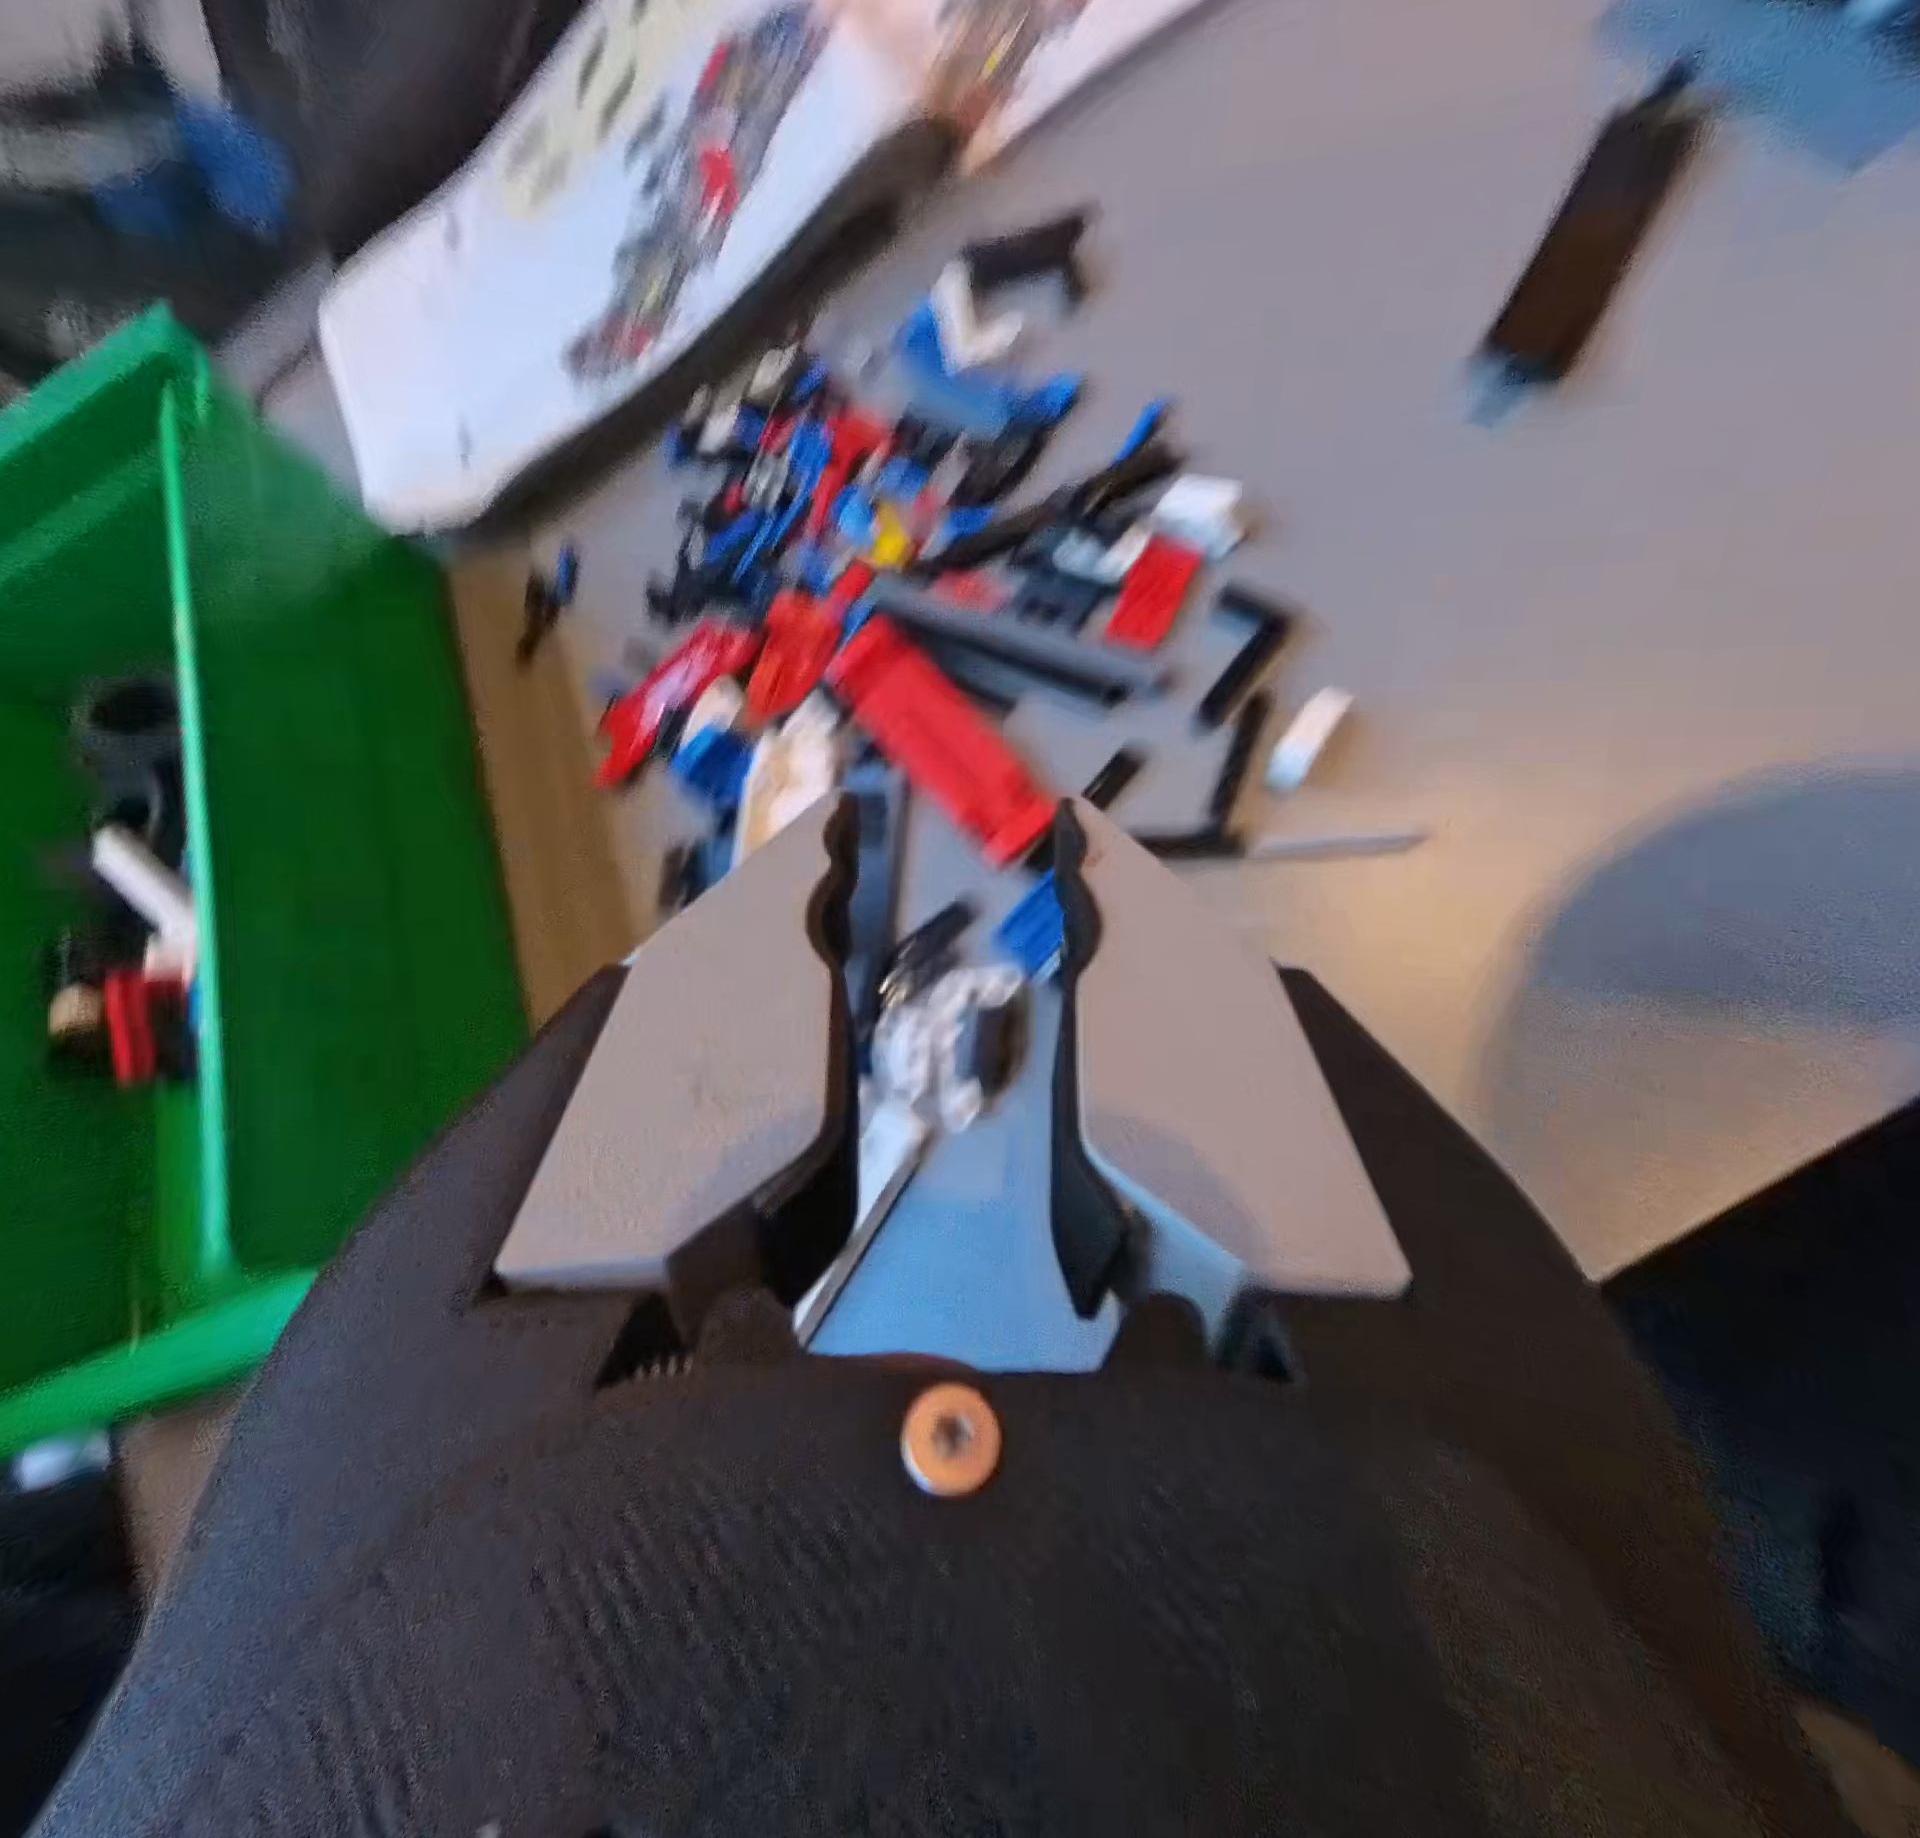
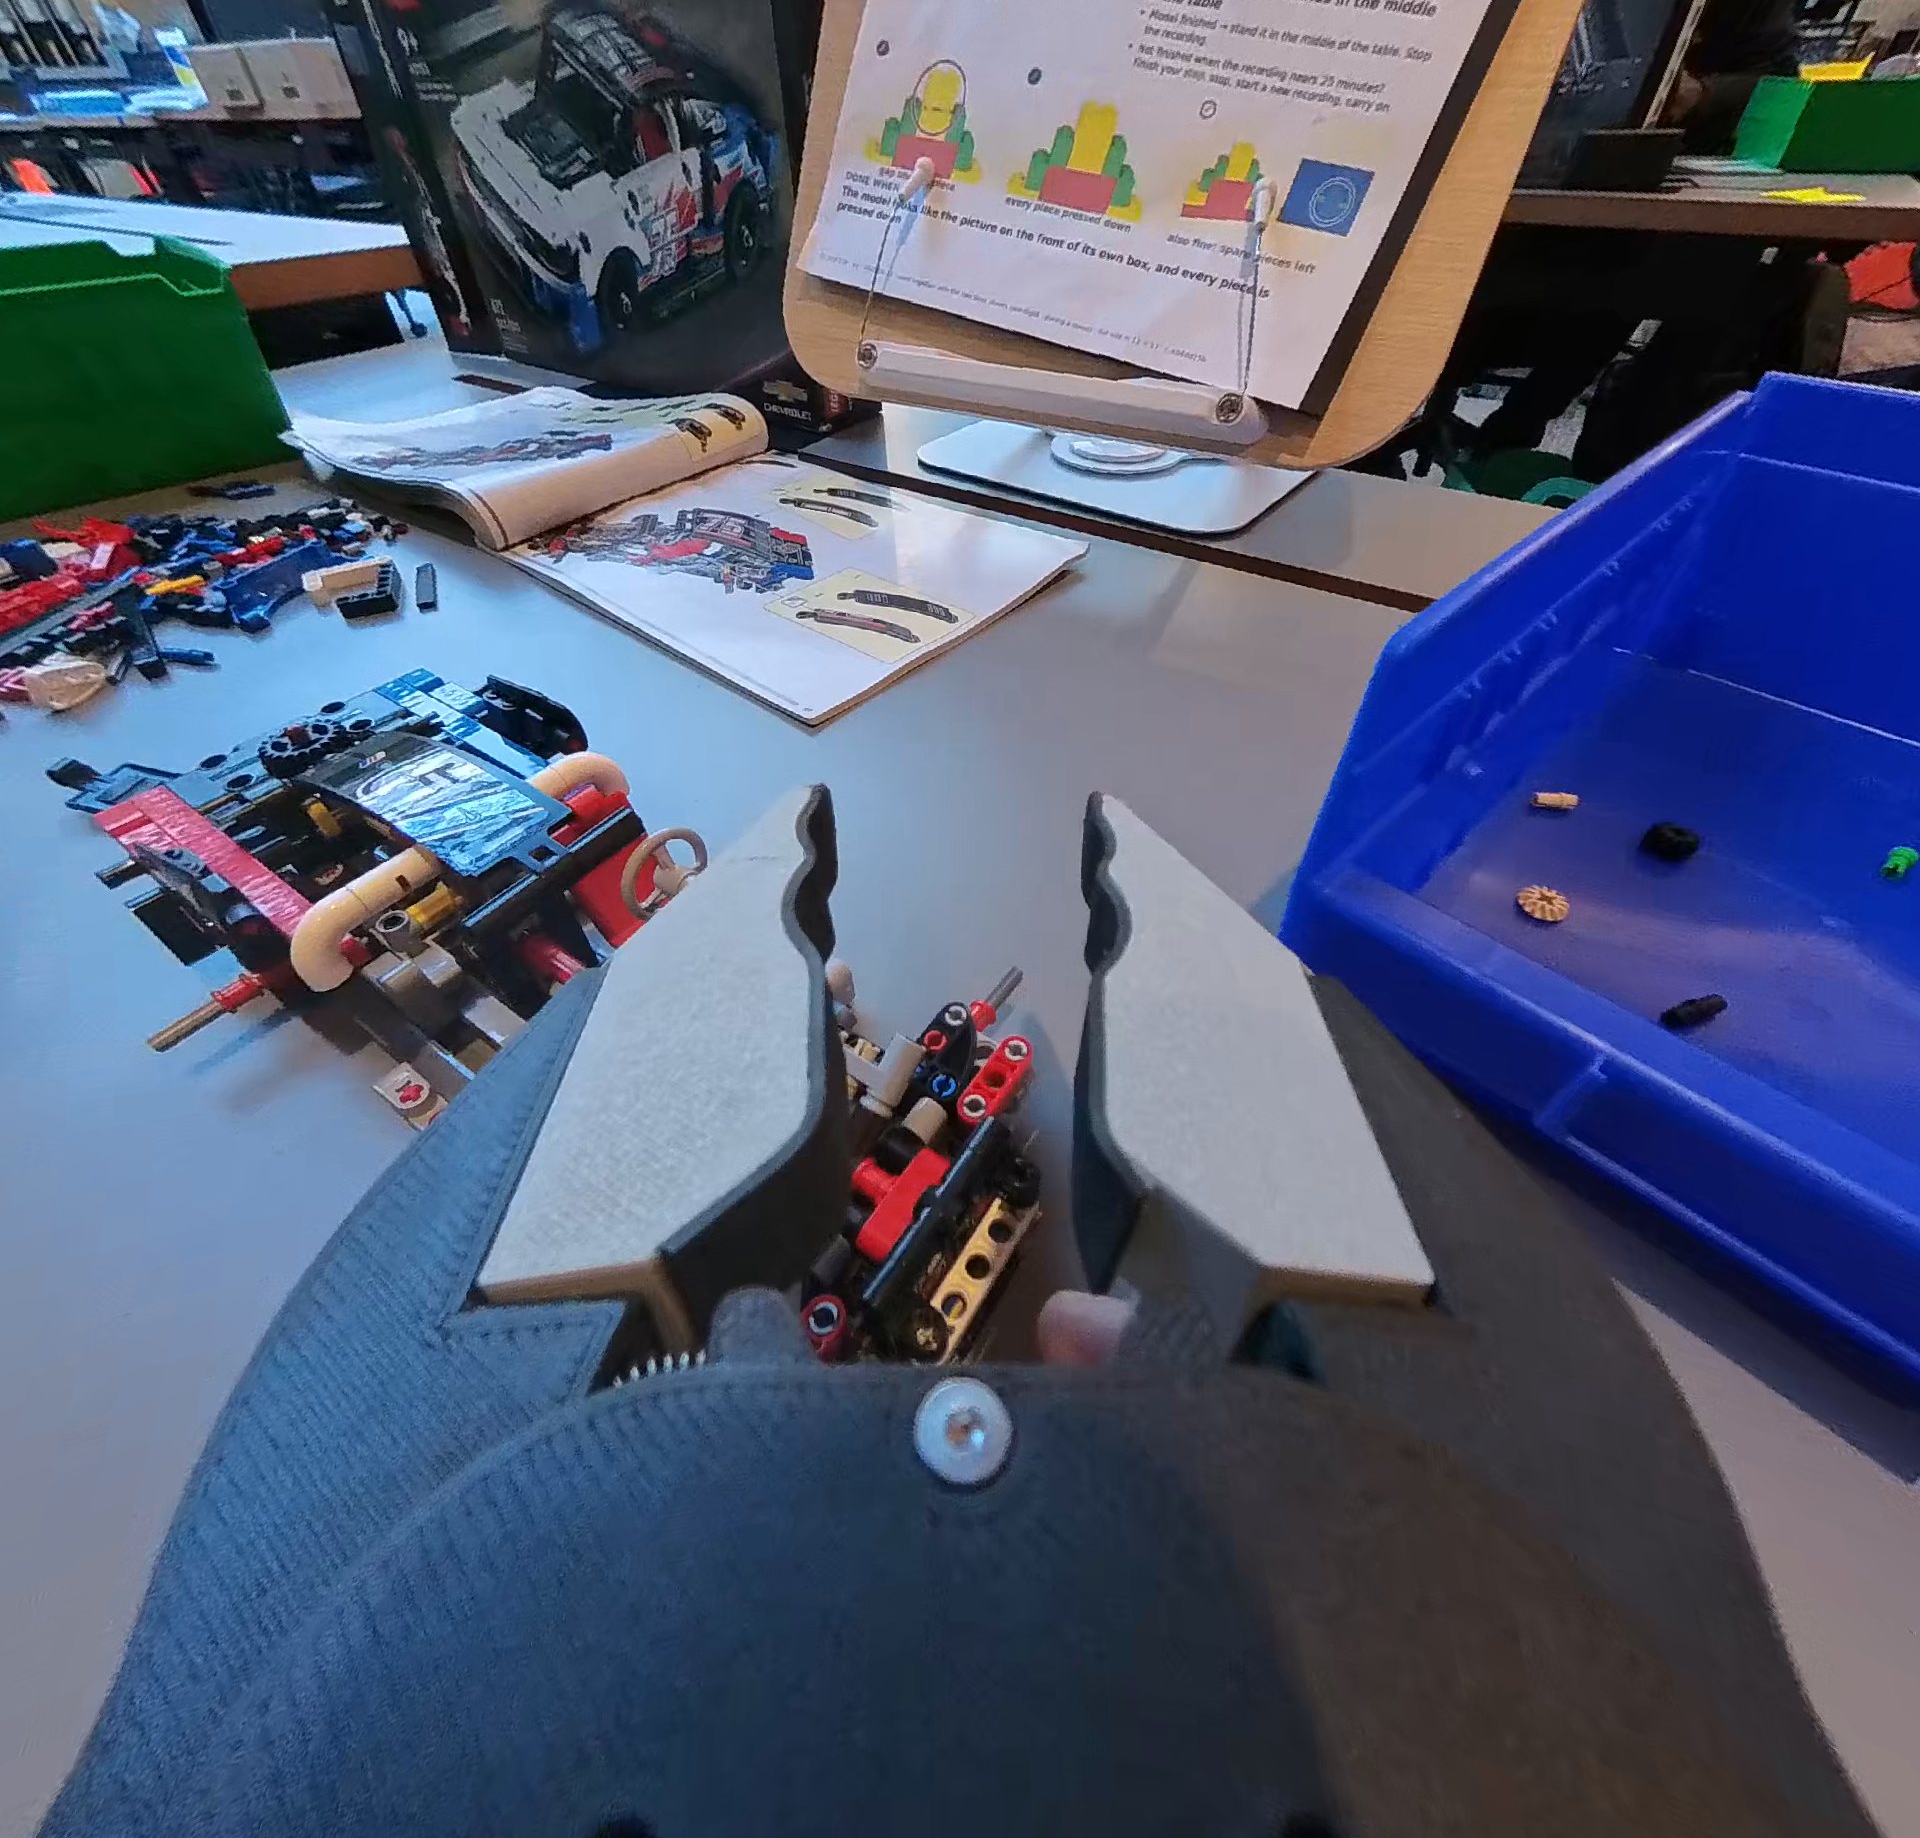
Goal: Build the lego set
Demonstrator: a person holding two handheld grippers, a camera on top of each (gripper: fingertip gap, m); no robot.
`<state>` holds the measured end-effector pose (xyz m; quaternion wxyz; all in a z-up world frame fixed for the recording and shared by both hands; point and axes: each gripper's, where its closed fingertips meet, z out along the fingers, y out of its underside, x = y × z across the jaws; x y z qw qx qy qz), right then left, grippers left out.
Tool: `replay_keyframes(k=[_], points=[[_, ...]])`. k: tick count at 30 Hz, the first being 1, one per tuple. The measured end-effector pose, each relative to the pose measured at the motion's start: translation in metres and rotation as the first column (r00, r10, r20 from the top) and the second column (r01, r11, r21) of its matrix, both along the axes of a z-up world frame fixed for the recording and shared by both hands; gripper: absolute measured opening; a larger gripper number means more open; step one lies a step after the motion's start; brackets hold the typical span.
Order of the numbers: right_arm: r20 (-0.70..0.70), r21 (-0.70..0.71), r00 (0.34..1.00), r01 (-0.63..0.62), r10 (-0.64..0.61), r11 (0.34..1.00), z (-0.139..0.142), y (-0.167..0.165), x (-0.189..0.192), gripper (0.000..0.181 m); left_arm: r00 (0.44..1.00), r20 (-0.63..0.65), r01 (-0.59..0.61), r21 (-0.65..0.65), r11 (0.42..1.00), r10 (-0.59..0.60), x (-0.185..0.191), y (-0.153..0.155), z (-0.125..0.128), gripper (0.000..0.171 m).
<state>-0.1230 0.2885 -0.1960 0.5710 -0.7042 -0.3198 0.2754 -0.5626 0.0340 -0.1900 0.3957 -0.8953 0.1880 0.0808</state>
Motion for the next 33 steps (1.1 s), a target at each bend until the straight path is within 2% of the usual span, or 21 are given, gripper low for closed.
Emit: replay_keyframes(k=[4,7,10,12,14,16,19,22,28,33], points=[[0.003,0.006,1.0,0.005,-0.005,1.0,0.0,0.0,0.0,0.043,0.998,0.04,-0.035,-0.181,0.983,0.042,-0.047,-0.019,-0.025,0.038],[-0.002,0.009,1.0,0.012,-0.012,1.0,0.001,0.0,0.002,0.043,0.993,0.105,-0.024,-0.27,0.963,0.054,-0.052,-0.023,-0.044,0.033],[-0.006,0.007,1.0,0.017,-0.017,1.0,0.001,0.0,0.003,0.042,0.996,0.058,-0.05,-0.325,0.944,0.073,-0.065,-0.026,-0.059,0.029],[-0.006,0.002,1.0,0.014,-0.014,1.0,0.001,0.0,0.003,0.042,0.994,0.09,-0.03,-0.365,0.931,0.067,-0.063,-0.029,-0.068,0.02],[-0.004,0.0,1.0,0.01,-0.01,1.0,0.0,0.0,0.002,0.042,0.993,0.086,-0.038,-0.396,0.918,0.078,-0.066,-0.032,-0.075,0.019],[-0.004,0.001,1.0,0.008,-0.008,1.0,0.0,-0.001,0.002,0.042,0.992,0.093,-0.04,-0.386,0.922,0.083,-0.068,-0.029,-0.074,0.021],[-0.008,0.0,1.0,0.003,-0.003,1.0,0.001,-0.001,0.002,0.041,0.993,0.098,-0.029,-0.391,0.92,0.072,-0.068,-0.027,-0.073,0.006],[-0.013,-0.005,1.0,-0.003,0.003,1.0,0.001,-0.001,0.002,0.041,0.995,0.075,-0.033,-0.402,0.915,0.069,-0.071,-0.026,-0.07,0.006],[-0.02,-0.012,1.0,-0.01,0.01,1.0,0.001,-0.002,0.002,0.041,0.997,-0.047,-0.068,-0.409,0.91,0.054,-0.08,-0.029,-0.058,0.006],[-0.023,-0.018,1.0,-0.016,0.015,1.0,0.001,-0.002,0.002,0.041,0.988,-0.15,-0.098,-0.35,0.932,0.047,-0.084,-0.029,-0.03,0.006]])
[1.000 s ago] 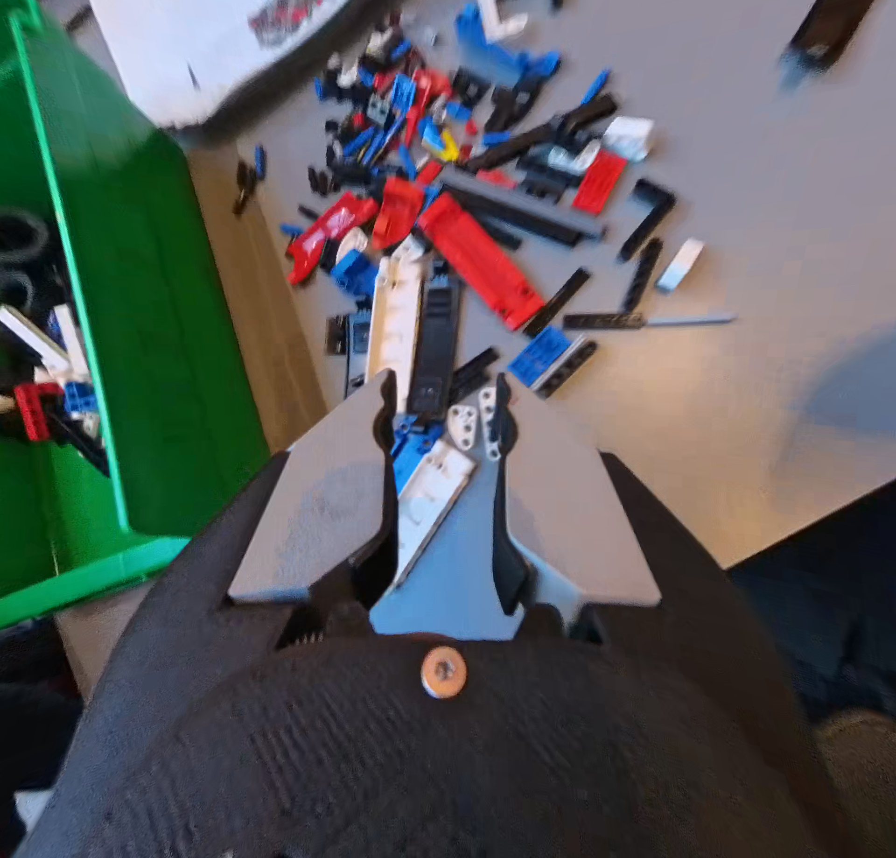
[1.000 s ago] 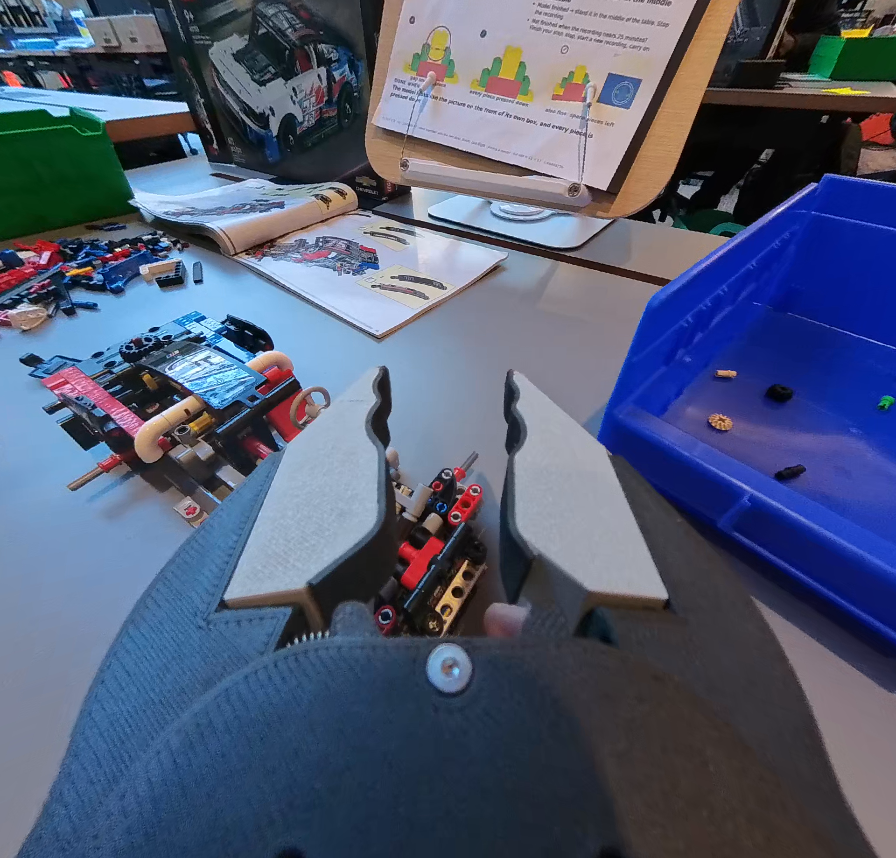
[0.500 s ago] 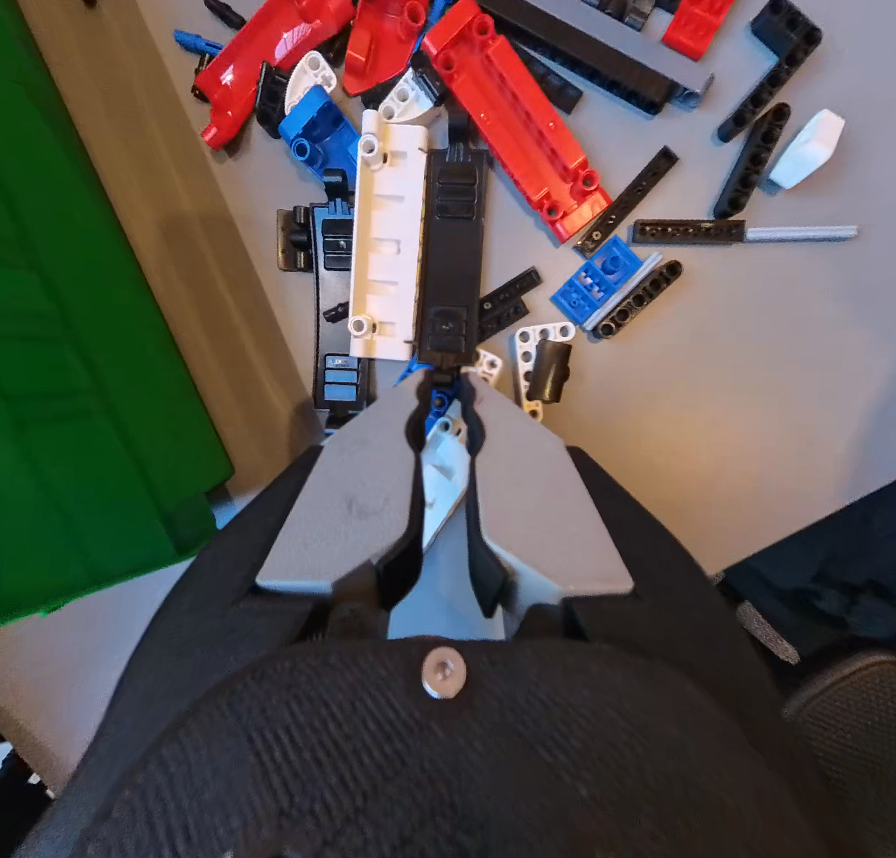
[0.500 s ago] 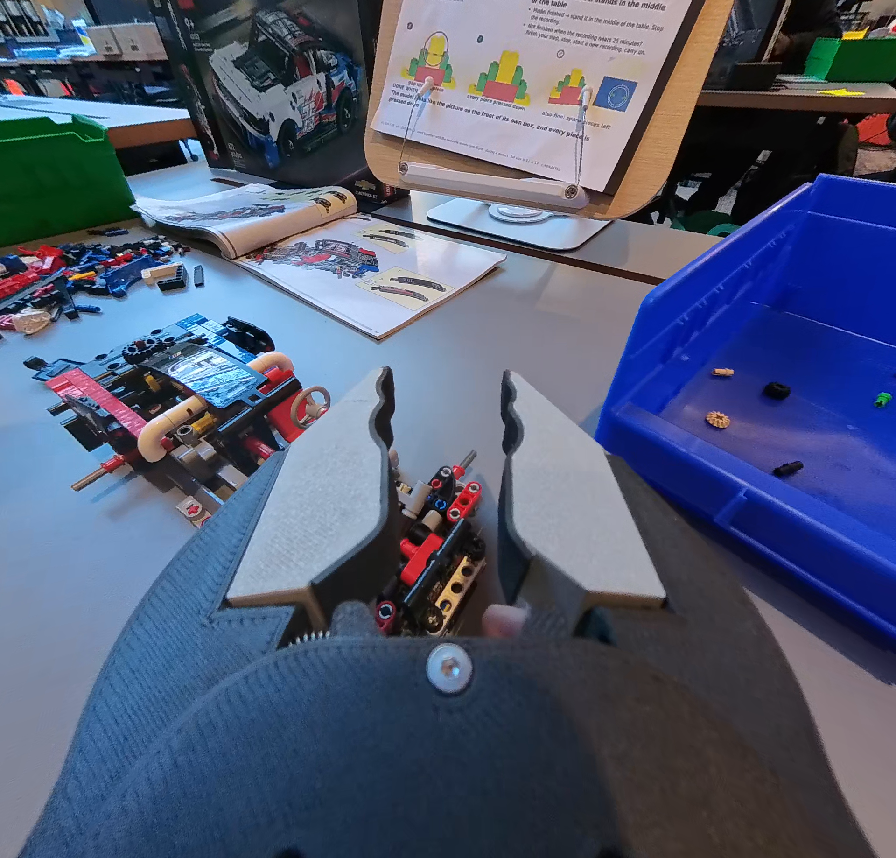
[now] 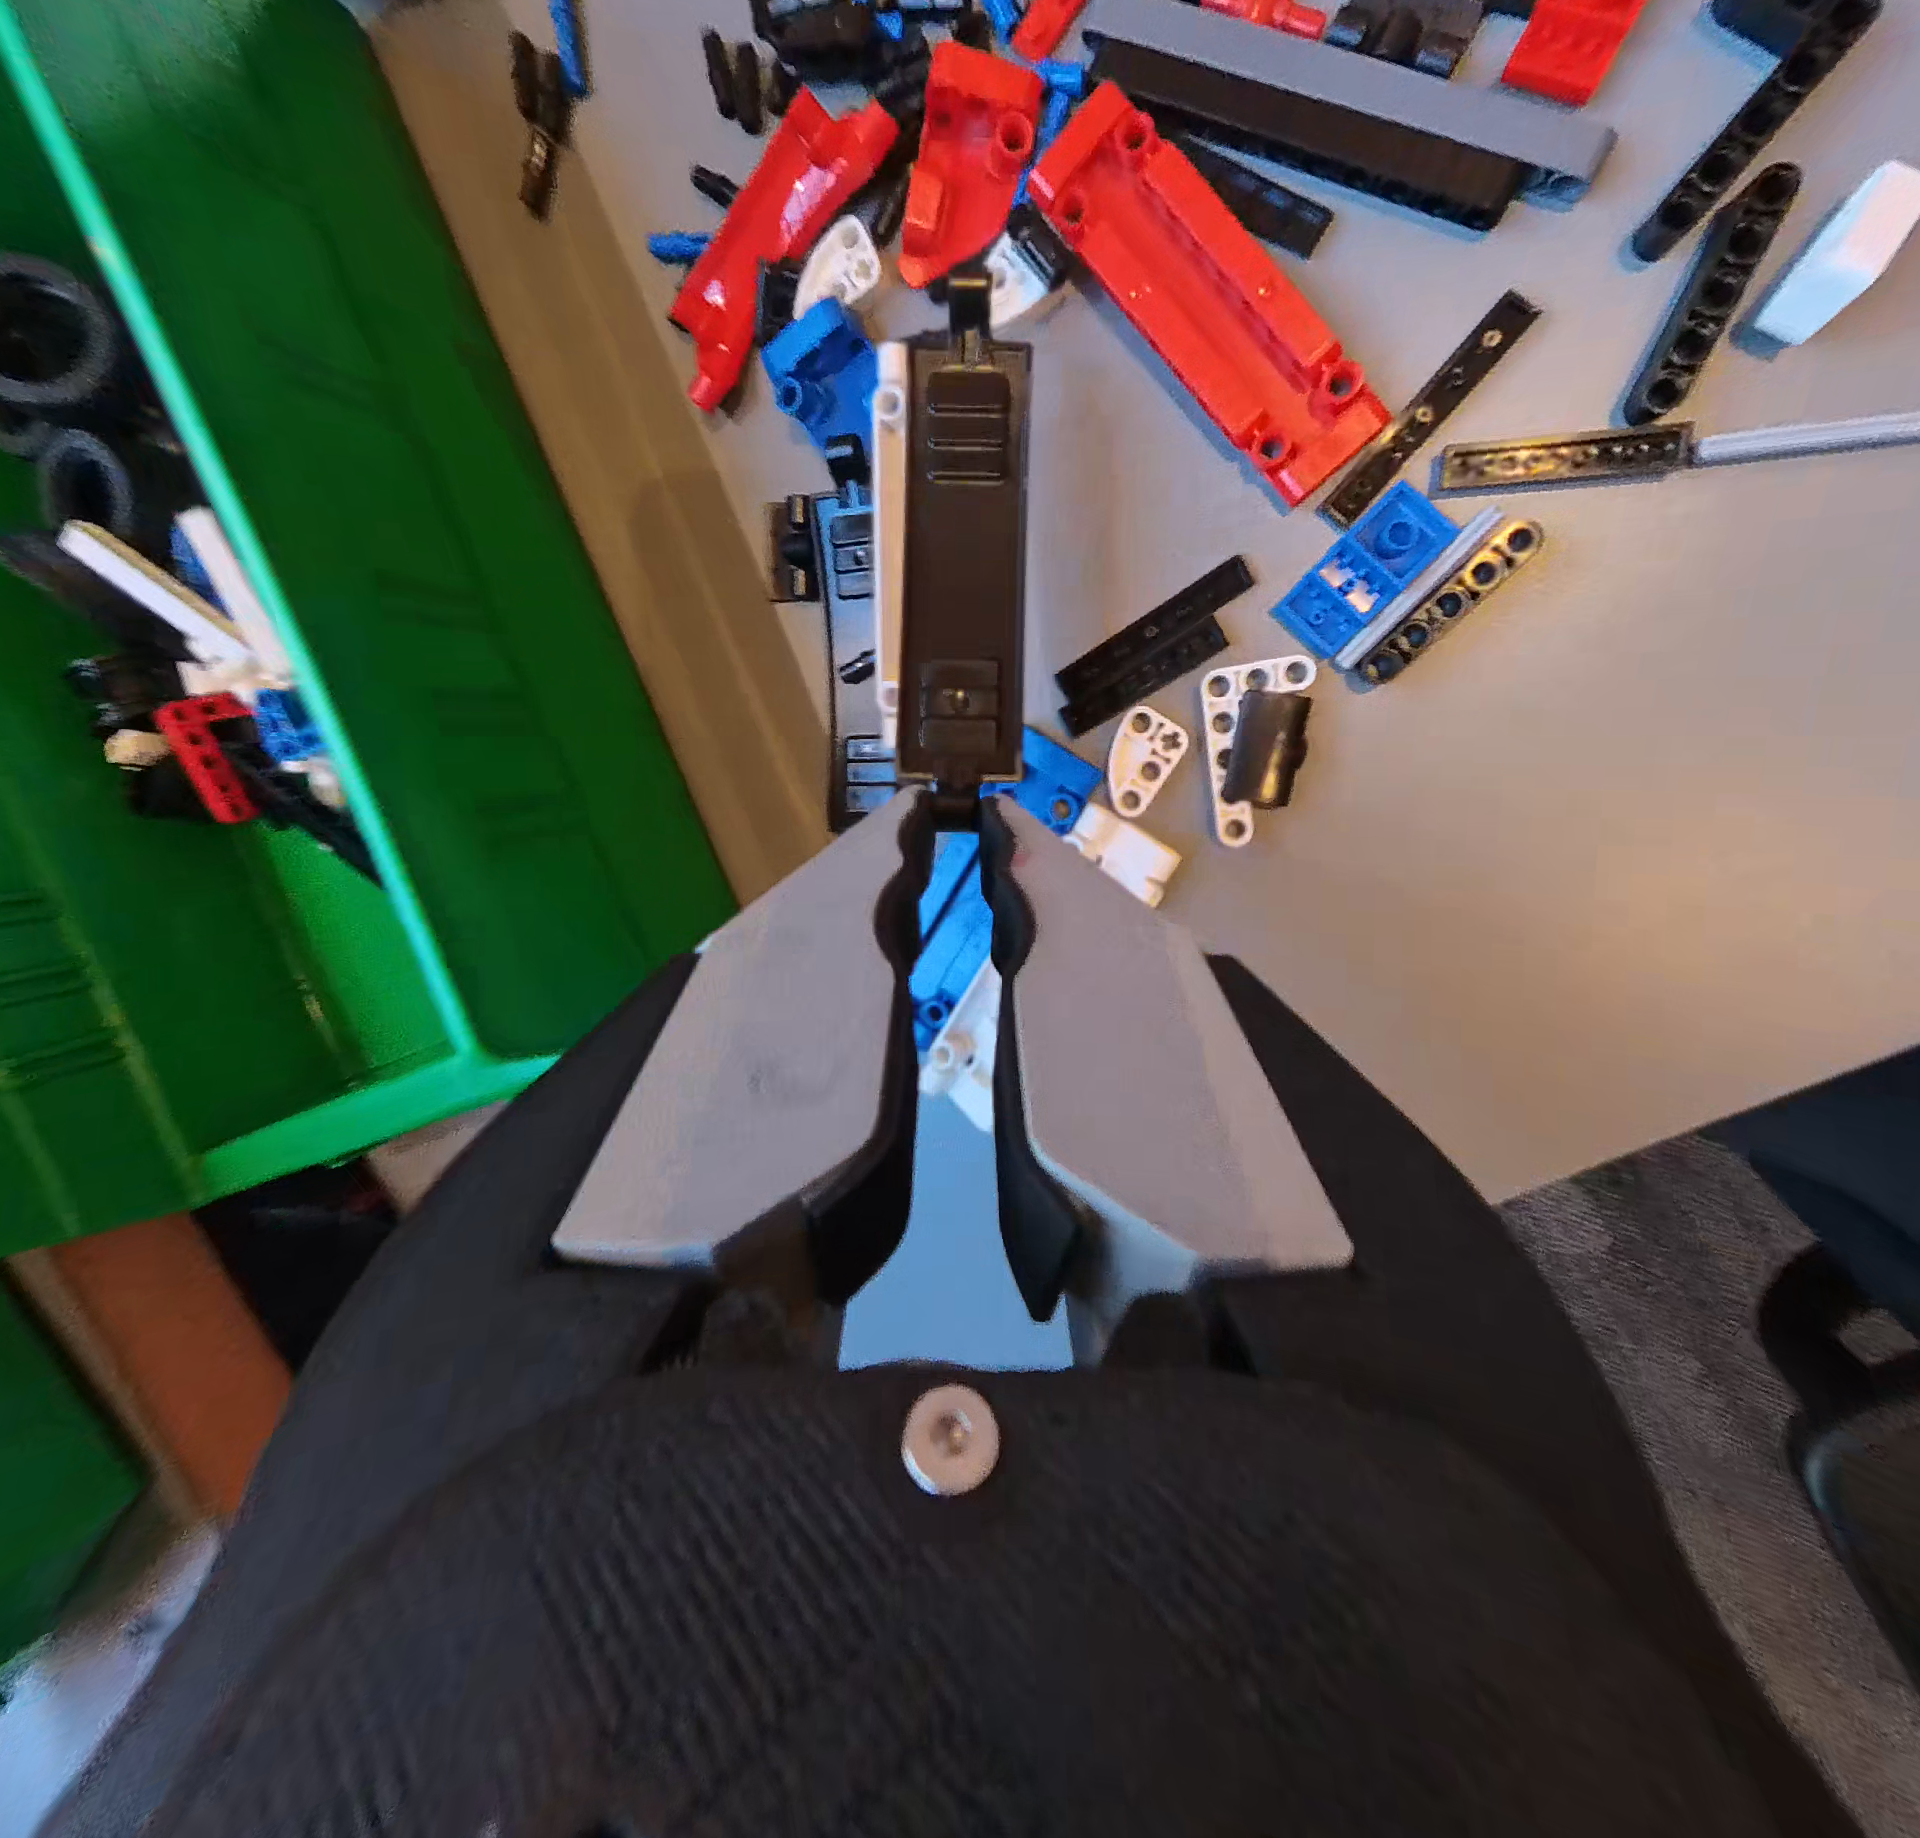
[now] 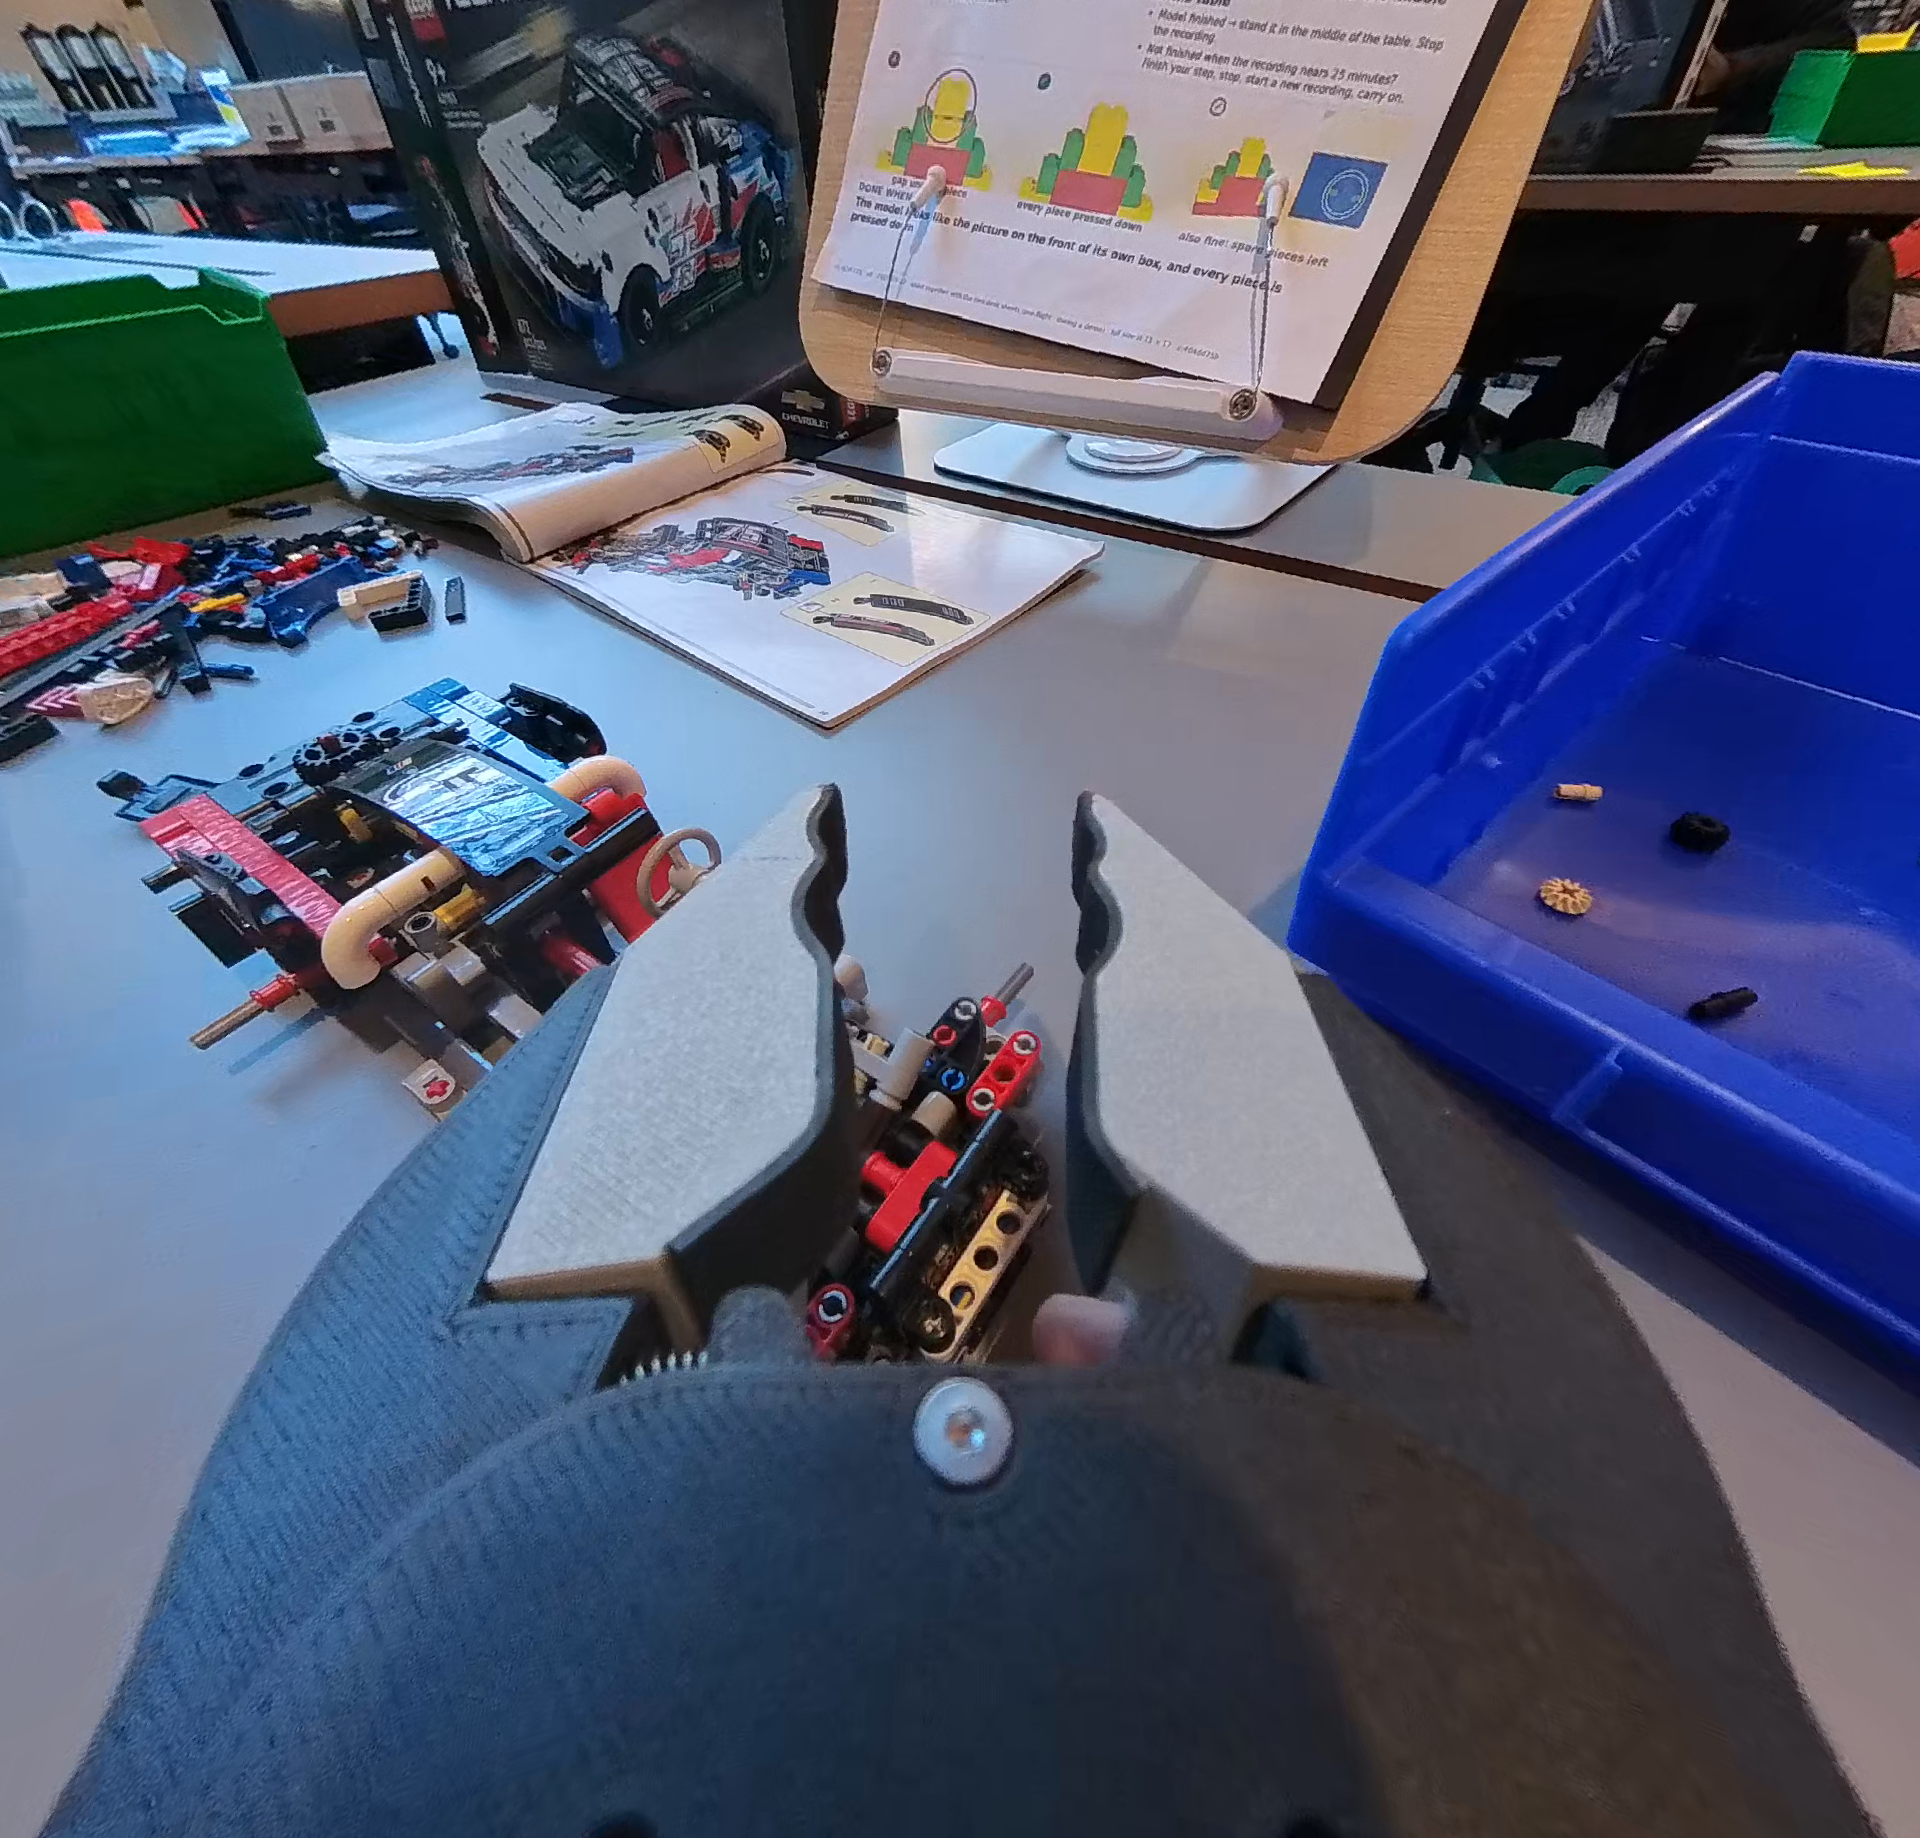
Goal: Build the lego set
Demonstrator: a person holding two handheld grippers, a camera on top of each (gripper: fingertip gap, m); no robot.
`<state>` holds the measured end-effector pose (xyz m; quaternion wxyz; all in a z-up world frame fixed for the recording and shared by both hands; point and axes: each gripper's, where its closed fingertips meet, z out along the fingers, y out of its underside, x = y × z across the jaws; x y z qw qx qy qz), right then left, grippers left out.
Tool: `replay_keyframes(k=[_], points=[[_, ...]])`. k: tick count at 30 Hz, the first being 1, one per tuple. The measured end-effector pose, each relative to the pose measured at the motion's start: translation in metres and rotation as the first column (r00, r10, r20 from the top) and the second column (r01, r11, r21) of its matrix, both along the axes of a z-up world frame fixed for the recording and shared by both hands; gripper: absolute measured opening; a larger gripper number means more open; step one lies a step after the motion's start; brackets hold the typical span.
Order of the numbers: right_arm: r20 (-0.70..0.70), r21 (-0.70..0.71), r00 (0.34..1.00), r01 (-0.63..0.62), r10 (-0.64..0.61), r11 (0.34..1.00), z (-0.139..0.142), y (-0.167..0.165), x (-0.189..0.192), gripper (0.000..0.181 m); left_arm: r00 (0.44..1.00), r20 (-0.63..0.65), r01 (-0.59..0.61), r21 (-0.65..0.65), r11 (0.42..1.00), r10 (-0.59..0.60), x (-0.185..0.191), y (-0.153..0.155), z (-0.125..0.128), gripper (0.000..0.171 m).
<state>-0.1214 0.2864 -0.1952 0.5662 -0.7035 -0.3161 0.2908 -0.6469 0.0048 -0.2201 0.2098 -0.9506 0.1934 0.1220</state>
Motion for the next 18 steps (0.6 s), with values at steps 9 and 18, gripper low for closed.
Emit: replay_keyframes(k=[9,18], points=[[0.002,-0.002,1.0,-0.006,0.006,1.0,0.0,-0.001,-0.001,0.04,0.949,-0.222,0.272,0.222,0.936,-0.223,0.075,0.07,0.063,0.005],[-0.013,-0.001,1.0,-0.004,0.004,1.0,0.002,-0.002,0.001,0.04,0.581,-0.747,0.637,0.169,0.752,-0.324,0.166,0.164,0.049,0.006]])
